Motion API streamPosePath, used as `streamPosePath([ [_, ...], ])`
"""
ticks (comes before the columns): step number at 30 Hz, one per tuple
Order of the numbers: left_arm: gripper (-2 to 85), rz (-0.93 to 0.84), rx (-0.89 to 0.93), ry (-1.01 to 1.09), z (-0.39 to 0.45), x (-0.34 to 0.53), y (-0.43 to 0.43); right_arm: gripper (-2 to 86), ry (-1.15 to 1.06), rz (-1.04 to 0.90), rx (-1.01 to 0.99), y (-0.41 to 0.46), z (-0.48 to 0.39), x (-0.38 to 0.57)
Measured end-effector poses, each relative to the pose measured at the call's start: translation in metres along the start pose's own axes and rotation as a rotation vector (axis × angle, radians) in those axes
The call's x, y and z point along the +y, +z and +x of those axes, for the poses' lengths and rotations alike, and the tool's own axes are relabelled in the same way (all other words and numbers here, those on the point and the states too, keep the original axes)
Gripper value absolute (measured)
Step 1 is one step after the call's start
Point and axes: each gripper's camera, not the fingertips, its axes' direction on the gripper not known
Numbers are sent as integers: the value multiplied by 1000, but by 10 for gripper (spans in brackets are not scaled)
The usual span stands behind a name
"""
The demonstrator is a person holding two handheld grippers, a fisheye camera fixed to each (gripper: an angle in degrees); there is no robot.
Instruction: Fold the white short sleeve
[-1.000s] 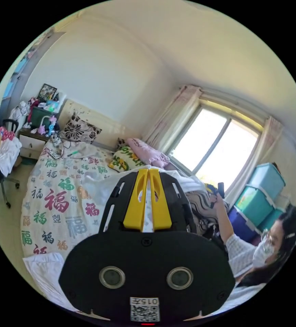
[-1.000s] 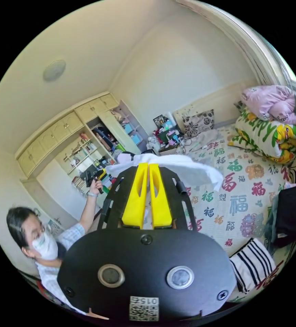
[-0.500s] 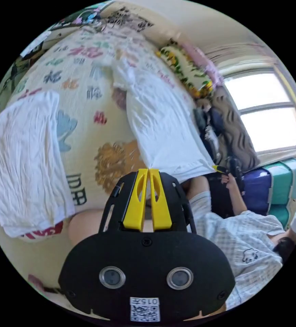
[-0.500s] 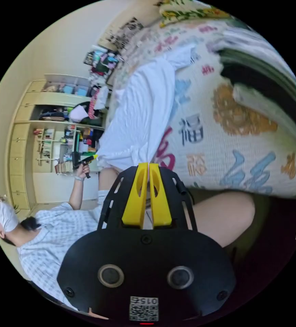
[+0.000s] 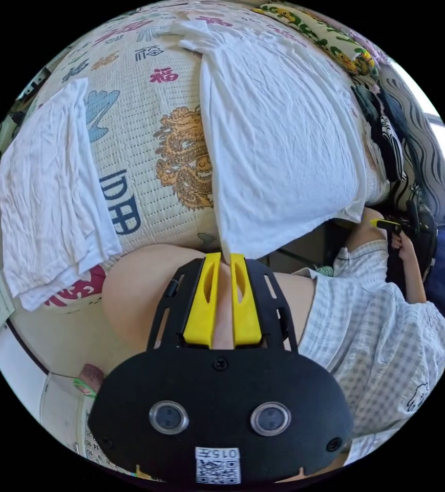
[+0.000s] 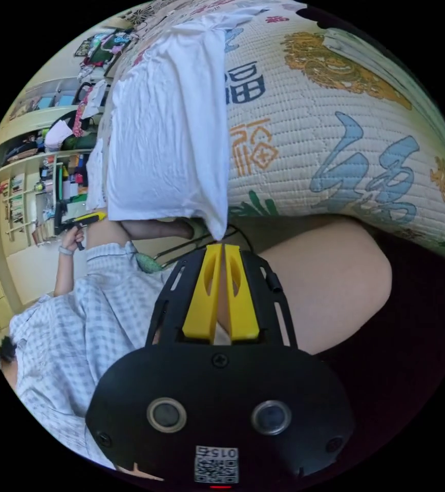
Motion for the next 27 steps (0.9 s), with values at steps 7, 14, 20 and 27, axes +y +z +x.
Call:
streamPosePath([
  [7,66,120,-159,77,24,-25,30,71,-223,80,231,16,-37,-9],
  [14,59,-59,-247,98,22,-99,144,25,-133,-54,296,92,-29,-85],
  [20,8,-137,-286,102,-5,-128,198,-8,-163,-67,310,94,-20,-89],
  [27,15,-187,-339,168,-31,-132,238,-2,-329,-239,373,87,-19,-75],
])
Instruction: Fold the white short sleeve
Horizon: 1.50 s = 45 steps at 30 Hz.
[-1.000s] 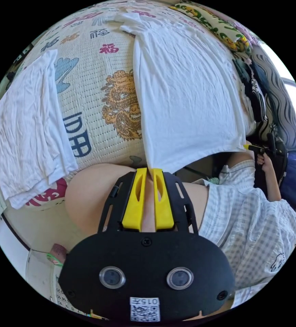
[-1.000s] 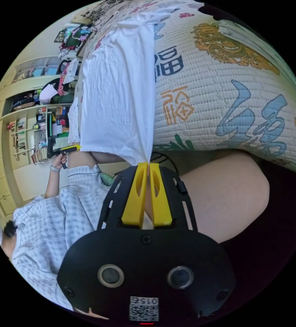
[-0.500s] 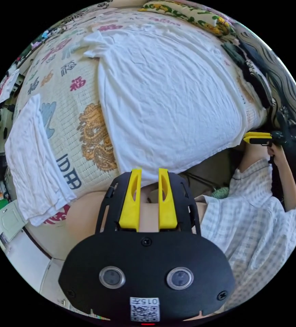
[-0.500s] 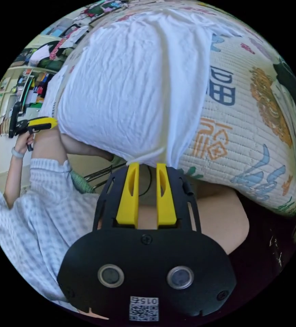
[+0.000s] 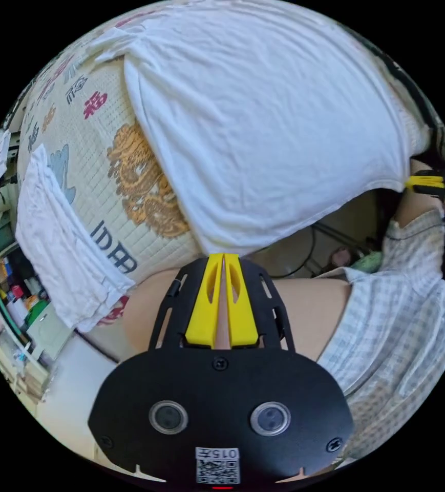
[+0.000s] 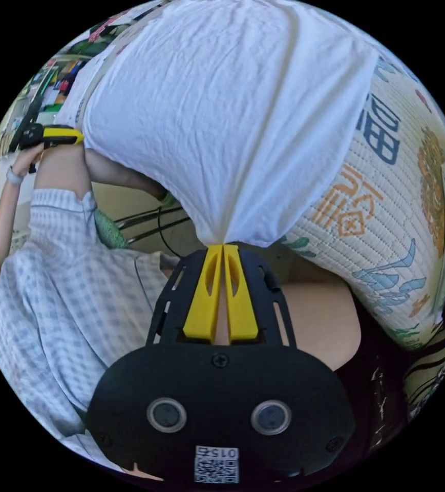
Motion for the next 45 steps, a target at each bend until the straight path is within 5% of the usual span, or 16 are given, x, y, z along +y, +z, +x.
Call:
streamPosePath([
  [2,48,-125,-139,2,-6,-5,29,7,-31,11,-16,-18,11,7],
  [6,58,-61,-68,-35,-27,-2,30,25,13,144,-124,-72,56,19],
  [12,59,382,107,16,-51,-61,-75,28,232,608,-186,-184,163,24],
  [17,65,635,128,230,10,-225,-156,24,310,801,-238,-224,208,1],
  [22,78,635,233,304,84,-388,-156,16,319,819,-271,-224,226,-10],
  [28,62,472,14,249,128,-515,-89,10,304,807,-246,-243,247,-21],
  [40,-3,743,496,-1,-106,-440,-83,5,285,888,-222,-307,283,-73],
  [45,-3,704,471,-49,-159,-422,-62,40,198,856,-202,-336,284,-115],
])
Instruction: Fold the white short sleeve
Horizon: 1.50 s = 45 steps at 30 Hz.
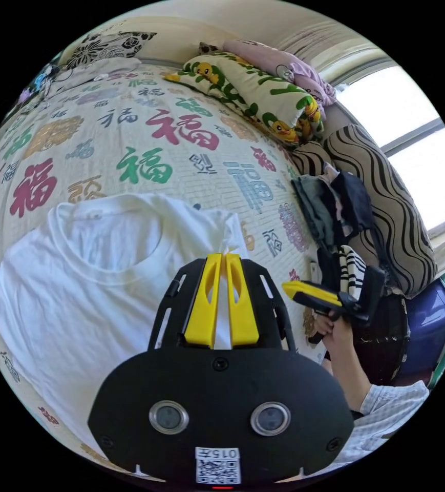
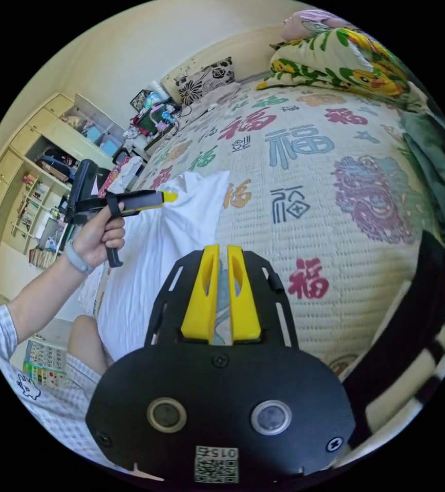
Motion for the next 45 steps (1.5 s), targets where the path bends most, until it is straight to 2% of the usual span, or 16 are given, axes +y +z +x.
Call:
streamPosePath([
  [3,-4,-5,12,-47,-30,5,-5,60,-44,-88,-95,16,-7,-25],
  [5,-3,1,42,-63,-46,6,-8,40,-111,-133,-174,24,-23,-34],
  [7,-3,2,56,-64,-53,4,-10,10,-134,-148,-101,28,-33,-36],
  [9,-3,11,69,-62,-56,-2,-14,0,-136,-116,-38,21,-37,-35],
  [14,-2,56,208,-31,-41,-43,-11,1,-13,144,43,-51,-18,-13],
  [18,-2,6,337,26,-9,-77,18,39,-21,185,19,-69,-7,-7],
  [19,-3,-32,333,19,-1,-85,27,78,-16,157,42,-63,-4,-10],
  [22,-3,-67,273,31,6,-92,30,89,-7,47,78,-39,1,-20],
  [24,-3,-59,268,47,2,-90,18,87,-1,43,43,-33,3,-22],
  [29,-3,-15,98,17,-51,-57,-39,76,-36,81,-85,-30,0,-17],
  [37,-4,1,143,-184,-130,-16,-54,70,-204,-85,-124,11,-54,-38],
  [45,-4,-36,146,-111,-121,-27,-58,82,-294,-64,-58,11,-85,-28],
])
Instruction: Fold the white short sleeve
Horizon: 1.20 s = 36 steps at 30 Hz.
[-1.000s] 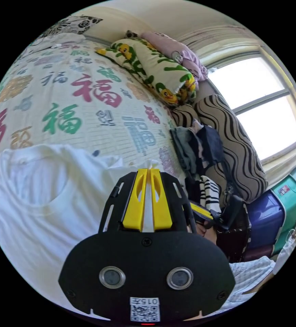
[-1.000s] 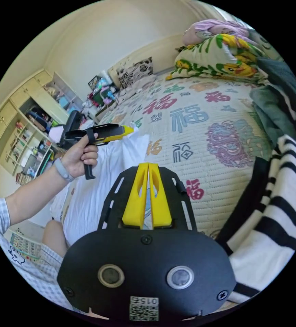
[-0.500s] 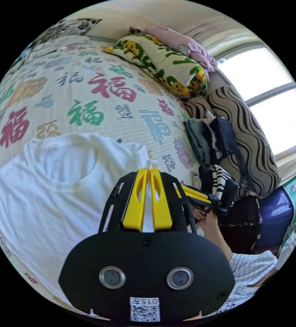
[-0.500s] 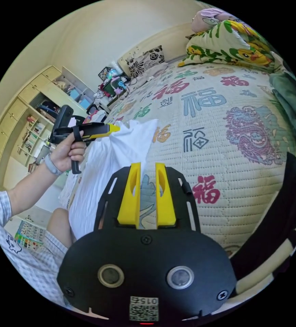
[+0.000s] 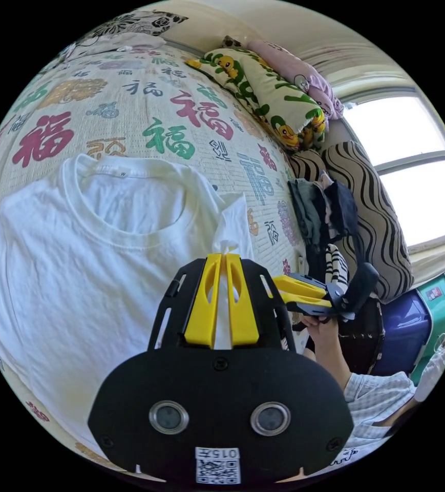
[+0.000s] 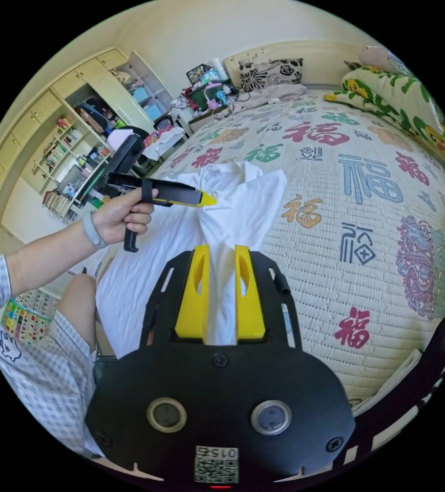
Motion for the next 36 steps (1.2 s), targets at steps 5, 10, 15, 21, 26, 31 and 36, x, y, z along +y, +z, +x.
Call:
streamPosePath([
  [5,-3,-22,-26,43,14,-4,-4,55,38,-78,32,24,5,-8],
  [10,-3,-21,8,51,28,-19,-7,2,73,33,84,1,11,5],
  [15,-3,-41,158,120,80,-64,23,-3,266,233,210,-52,33,43],
  [21,-3,-179,281,188,152,-104,99,-3,406,303,259,-56,45,82],
  [26,-1,-134,215,265,152,-88,73,-2,322,310,227,-43,34,88],
  [31,7,92,273,202,88,-23,-20,1,77,264,166,-19,-9,80],
  [36,61,125,243,-35,3,59,-43,16,-147,-1,145,43,-54,82],
])
